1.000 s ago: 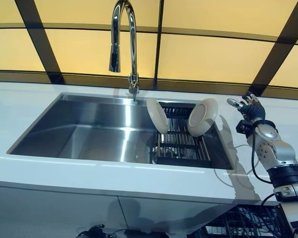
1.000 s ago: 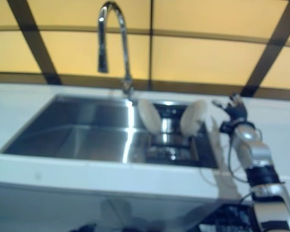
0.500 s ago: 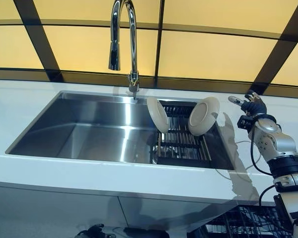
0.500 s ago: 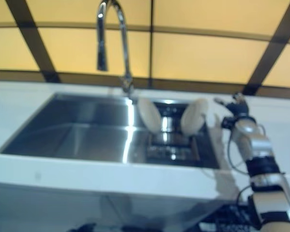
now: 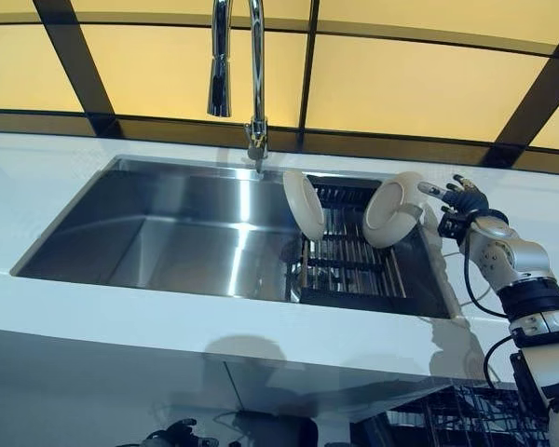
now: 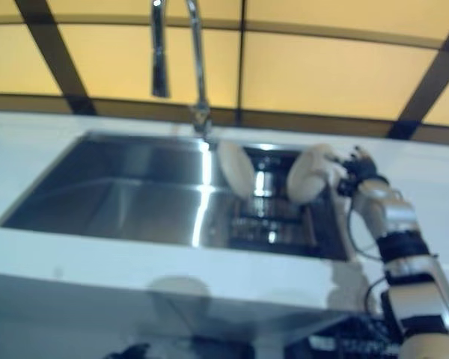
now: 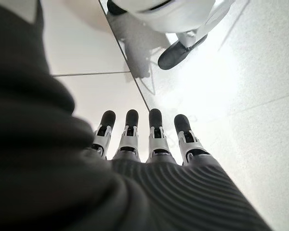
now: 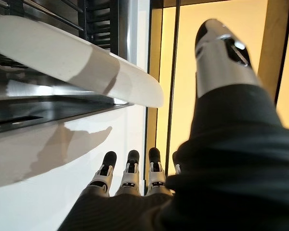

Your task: Take plates into dishwasher

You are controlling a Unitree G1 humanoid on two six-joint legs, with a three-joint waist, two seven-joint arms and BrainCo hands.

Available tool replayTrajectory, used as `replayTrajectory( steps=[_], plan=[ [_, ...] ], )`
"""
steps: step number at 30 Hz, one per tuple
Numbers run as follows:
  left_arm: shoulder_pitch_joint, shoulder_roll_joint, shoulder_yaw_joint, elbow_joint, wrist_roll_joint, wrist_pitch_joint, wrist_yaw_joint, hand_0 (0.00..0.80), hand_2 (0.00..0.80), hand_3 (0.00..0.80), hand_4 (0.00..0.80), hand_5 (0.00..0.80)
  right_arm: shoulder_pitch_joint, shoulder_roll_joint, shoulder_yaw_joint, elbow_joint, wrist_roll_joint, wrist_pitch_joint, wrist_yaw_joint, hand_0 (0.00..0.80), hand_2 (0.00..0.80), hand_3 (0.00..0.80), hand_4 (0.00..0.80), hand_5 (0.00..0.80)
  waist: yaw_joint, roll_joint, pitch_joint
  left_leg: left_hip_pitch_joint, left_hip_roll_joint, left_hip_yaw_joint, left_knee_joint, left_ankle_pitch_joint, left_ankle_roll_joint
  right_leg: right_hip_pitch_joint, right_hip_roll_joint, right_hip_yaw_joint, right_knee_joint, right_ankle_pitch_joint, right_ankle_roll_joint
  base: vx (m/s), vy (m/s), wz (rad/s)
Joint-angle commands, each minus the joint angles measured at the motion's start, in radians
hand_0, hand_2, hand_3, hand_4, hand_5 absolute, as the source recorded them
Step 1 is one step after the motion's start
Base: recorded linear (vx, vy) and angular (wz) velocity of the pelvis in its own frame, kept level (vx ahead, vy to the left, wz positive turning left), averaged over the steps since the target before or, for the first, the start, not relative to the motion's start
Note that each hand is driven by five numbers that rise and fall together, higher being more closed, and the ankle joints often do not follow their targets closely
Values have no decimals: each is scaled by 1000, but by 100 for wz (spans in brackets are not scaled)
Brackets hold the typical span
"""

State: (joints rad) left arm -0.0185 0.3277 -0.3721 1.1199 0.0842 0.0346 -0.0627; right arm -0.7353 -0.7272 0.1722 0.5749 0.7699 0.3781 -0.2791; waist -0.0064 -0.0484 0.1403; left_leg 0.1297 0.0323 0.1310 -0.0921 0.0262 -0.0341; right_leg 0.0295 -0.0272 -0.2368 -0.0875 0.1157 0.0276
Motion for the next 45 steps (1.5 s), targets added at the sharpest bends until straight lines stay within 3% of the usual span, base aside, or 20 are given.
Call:
replayTrajectory(
  steps=[1,45],
  plan=[
    [-75,26,-66,-4,-2,-2,6,0,0,0,0,0,-187,-39,33,81,23,-20,7,0,0,0,0,0,43,-9,18,-15,-66,64,5,-135,93,27,5,23,21,-129,41,0,0,0],
    [-85,26,-86,-29,-28,1,17,0,0,0,0,0,-210,-14,25,148,63,-34,-81,0,0,0,0,0,59,2,57,-23,-71,48,11,-131,95,24,-4,12,51,-145,37,0,0,1]
  ],
)
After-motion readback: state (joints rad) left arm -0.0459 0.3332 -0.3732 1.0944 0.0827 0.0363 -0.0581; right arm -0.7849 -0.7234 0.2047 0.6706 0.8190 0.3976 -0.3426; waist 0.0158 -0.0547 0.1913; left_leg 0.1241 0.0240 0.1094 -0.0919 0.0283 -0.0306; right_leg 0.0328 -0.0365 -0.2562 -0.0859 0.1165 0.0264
